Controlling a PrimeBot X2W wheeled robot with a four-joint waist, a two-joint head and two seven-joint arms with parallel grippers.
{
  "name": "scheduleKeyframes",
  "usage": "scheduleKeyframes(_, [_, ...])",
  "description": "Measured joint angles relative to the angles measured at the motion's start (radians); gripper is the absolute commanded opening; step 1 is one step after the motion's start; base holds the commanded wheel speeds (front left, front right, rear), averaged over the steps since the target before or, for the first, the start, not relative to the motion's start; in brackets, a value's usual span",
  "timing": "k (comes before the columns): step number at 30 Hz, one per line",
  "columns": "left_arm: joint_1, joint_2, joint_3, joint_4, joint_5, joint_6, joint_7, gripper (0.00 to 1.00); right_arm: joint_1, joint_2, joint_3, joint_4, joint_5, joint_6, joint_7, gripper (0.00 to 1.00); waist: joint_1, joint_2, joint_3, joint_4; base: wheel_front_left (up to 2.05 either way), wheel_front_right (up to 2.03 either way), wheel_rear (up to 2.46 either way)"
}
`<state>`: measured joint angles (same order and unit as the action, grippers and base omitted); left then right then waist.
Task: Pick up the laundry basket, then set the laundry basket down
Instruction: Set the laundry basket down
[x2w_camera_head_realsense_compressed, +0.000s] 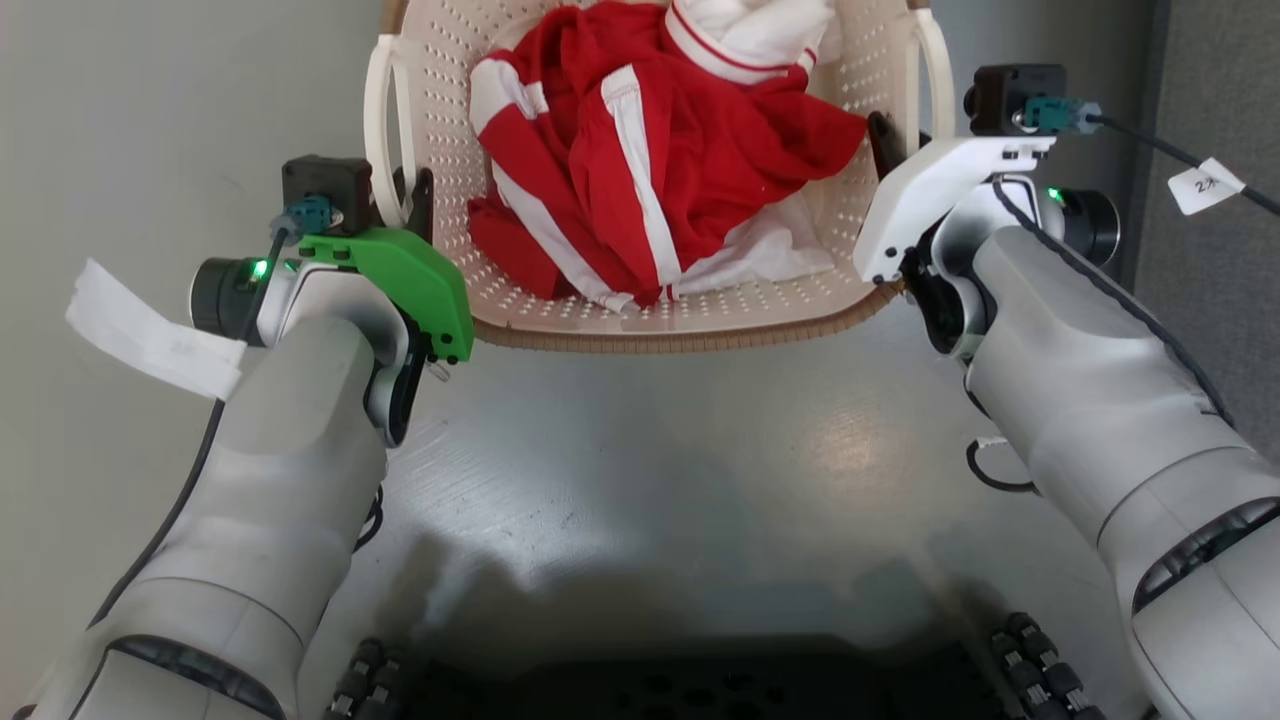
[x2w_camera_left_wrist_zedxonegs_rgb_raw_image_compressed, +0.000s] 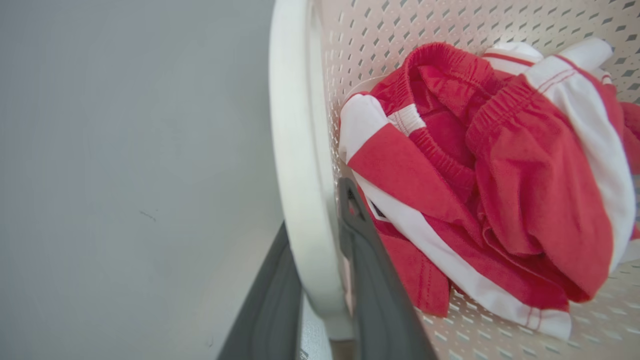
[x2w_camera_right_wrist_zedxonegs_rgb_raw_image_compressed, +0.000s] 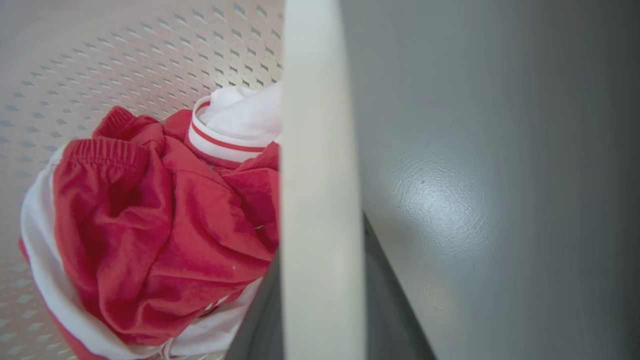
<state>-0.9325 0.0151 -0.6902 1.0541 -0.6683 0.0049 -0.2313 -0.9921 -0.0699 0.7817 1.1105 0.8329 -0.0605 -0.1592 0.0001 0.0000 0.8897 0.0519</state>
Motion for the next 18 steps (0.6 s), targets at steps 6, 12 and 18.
scheduleKeyframes(6, [-0.011, 0.0, -0.001, 0.0, 0.003, 0.0, -0.007, 0.0, -0.019, 0.0, 0.001, 0.012, -0.005, 0.007, -0.008, 0.0, 0.0, 0.0, 0.033, -0.002, 0.0, 0.0, 0.0])
scheduleKeyframes(12, [-0.012, -0.001, -0.006, 0.002, 0.003, 0.0, -0.009, 0.0, -0.025, 0.002, 0.004, 0.03, -0.006, 0.015, -0.018, 0.0, -0.0001, 0.0, 0.053, -0.001, 0.0, 0.0, 0.0])
scheduleKeyframes(18, [-0.013, -0.001, -0.009, 0.004, 0.003, 0.0, -0.012, 0.0, -0.025, 0.004, 0.005, 0.041, -0.006, 0.021, -0.026, 0.0, -0.0001, 0.0, 0.058, 0.0, 0.0, 0.0, 0.0])
